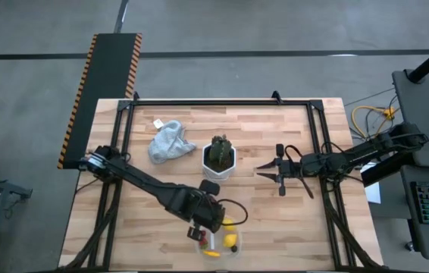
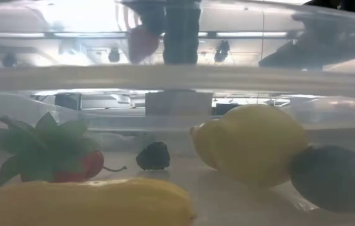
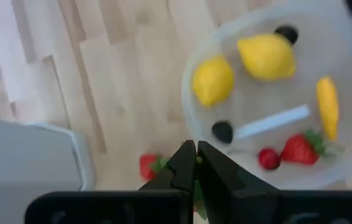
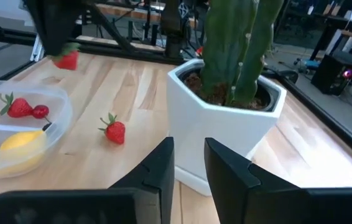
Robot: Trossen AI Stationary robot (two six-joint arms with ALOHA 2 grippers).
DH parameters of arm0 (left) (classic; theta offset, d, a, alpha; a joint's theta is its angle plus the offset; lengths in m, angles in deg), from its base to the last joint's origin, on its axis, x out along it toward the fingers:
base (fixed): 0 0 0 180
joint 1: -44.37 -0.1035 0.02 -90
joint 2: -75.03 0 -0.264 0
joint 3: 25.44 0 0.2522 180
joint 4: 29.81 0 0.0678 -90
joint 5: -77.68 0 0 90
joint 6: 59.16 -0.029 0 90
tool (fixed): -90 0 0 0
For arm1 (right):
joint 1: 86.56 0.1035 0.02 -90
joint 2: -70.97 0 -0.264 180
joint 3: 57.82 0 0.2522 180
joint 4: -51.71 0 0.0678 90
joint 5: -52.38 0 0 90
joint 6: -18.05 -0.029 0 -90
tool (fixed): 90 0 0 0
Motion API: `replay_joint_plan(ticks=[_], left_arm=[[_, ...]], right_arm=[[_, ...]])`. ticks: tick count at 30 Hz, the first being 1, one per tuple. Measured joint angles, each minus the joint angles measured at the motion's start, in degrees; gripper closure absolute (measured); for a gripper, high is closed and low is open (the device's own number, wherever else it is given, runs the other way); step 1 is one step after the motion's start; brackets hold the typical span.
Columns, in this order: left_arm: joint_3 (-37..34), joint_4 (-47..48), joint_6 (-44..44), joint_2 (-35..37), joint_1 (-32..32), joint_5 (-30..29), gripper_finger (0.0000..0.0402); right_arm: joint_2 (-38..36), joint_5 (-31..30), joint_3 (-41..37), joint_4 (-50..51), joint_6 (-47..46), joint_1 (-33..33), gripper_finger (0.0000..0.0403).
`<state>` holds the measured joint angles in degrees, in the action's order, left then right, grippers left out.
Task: Pick and placing Produce into tupperware
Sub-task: Put the left red strawberry into the transparent bin
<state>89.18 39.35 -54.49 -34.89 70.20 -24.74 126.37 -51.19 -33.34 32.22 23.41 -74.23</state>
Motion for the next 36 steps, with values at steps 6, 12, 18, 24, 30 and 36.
replay_joint_plan(ticks=[6, 12, 18, 24, 30, 36], left_arm=[[0.0, -2.0, 2.6, -2.5, 1.0, 1.1, 0.0402], [-0.1, -5.7, 5.5, -4.5, 2.3, 3.1, 0.0401], [0.8, -7.3, 7.1, -6.0, 3.5, 3.2, 0.0401], [0.8, -6.8, 8.4, -8.9, 3.8, 6.3, 0.0401], [0.8, -6.8, 8.3, -9.8, 3.6, 6.6, 0.0401], [0.6, -6.9, 8.5, -9.8, 3.5, 8.4, 0.0401]], right_arm=[[0.0, 0.0, 0.0, 0.4, -0.9, 0.0, 0.0331], [0.0, 0.0, 0.0, 0.5, -0.4, 0.0, 0.0329], [0.0, 0.0, 0.0, 0.8, -0.9, 0.0, 0.0323], [0.0, 0.0, 0.0, 1.8, -0.9, 0.0, 0.0331], [0.0, 0.0, 0.0, 1.8, -0.9, 0.0, 0.0333], [0.0, 0.0, 0.0, 2.0, -0.9, 0.0, 0.0324]])
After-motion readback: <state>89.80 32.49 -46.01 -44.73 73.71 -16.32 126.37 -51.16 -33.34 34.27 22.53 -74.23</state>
